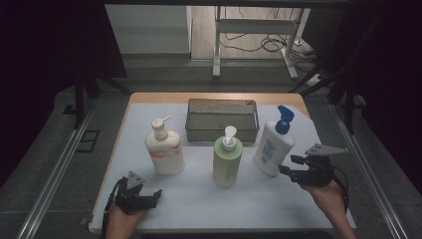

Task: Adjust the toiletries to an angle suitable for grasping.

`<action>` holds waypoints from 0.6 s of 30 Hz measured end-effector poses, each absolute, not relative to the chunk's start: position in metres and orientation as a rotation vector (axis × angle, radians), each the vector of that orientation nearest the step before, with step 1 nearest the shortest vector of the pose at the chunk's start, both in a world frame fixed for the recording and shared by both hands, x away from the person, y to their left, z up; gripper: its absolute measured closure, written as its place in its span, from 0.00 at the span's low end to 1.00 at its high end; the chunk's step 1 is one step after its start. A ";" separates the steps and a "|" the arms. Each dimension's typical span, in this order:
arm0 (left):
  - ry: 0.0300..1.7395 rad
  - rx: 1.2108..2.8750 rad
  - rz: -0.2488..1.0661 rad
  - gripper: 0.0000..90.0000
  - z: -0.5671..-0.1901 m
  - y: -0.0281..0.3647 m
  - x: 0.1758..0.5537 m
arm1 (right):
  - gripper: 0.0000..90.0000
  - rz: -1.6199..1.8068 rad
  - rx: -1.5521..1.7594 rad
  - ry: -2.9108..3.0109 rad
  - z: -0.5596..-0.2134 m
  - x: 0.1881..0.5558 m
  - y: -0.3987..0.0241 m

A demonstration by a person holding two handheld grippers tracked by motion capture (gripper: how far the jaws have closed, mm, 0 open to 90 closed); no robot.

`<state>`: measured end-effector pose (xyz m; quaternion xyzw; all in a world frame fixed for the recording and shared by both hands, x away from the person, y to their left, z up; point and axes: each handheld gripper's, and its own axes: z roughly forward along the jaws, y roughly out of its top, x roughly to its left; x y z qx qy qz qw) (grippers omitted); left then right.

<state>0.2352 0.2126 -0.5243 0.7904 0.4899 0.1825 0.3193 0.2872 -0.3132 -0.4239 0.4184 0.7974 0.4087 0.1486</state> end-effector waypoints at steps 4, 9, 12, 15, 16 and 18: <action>1.288 2.078 0.480 0.14 -0.524 0.213 0.235 | 0.33 1.174 1.213 2.291 -0.419 0.292 -0.308; 1.290 2.074 0.480 0.14 -0.524 0.212 0.235 | 0.30 1.166 1.198 2.281 -0.412 0.299 -0.301; 1.288 2.078 0.480 0.14 -0.524 0.213 0.235 | 0.27 1.160 1.192 2.280 -0.411 0.301 -0.298; 1.284 2.081 0.482 0.14 -0.524 0.213 0.235 | 0.25 1.150 1.184 2.271 -0.408 0.305 -0.294; 1.284 2.081 0.482 0.14 -0.524 0.213 0.235 | 0.25 1.150 1.184 2.271 -0.408 0.305 -0.294; 1.284 2.081 0.482 0.14 -0.524 0.213 0.235 | 0.24 1.145 1.174 2.260 -0.407 0.307 -0.292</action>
